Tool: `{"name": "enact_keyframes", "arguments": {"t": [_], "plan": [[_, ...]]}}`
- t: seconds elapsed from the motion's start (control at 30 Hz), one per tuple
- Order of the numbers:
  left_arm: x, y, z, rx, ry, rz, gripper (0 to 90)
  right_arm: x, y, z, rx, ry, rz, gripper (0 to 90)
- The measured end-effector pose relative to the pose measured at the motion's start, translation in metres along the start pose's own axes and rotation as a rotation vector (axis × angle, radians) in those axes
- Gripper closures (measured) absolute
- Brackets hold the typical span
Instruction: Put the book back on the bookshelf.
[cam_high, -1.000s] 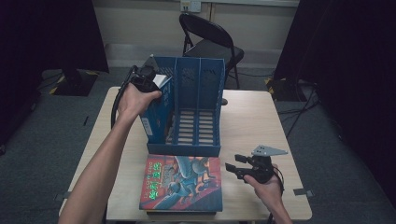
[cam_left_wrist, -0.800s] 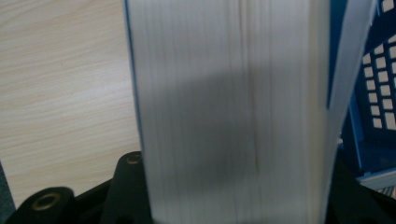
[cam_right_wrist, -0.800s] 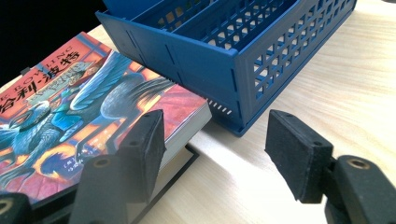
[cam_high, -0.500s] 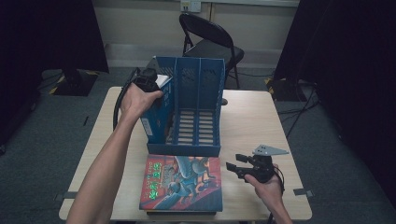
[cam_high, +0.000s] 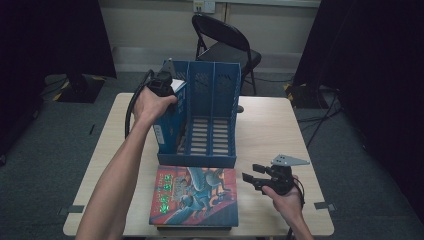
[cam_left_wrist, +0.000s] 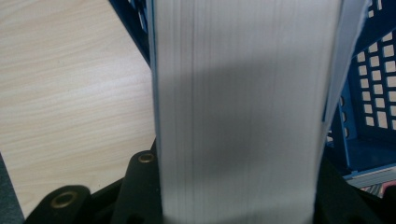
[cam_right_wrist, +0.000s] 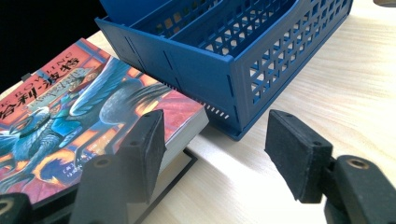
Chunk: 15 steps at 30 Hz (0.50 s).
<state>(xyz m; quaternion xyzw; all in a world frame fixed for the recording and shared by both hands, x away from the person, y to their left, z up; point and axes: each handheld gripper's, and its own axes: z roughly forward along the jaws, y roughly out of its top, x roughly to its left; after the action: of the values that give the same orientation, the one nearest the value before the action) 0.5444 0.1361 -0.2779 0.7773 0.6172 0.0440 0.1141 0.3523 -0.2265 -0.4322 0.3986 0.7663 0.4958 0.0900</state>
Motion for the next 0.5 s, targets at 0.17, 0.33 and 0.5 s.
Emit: {"name": "enact_keyframes", "arguments": {"t": [0.17,0.33,0.5], "plan": [[-0.001,0.004,0.002,-0.019,0.001,-0.001,61.5,-0.001,-0.001,0.000,0.002,0.000,0.005,37.5],[0.000,0.011,0.004,-0.032,0.018,-0.020,61.5,-0.002,-0.002,-0.002,-0.002,0.001,0.009,37.6],[0.002,0.020,0.003,-0.055,0.024,-0.044,61.4,-0.004,-0.003,-0.002,0.004,-0.001,0.009,37.6]]}}
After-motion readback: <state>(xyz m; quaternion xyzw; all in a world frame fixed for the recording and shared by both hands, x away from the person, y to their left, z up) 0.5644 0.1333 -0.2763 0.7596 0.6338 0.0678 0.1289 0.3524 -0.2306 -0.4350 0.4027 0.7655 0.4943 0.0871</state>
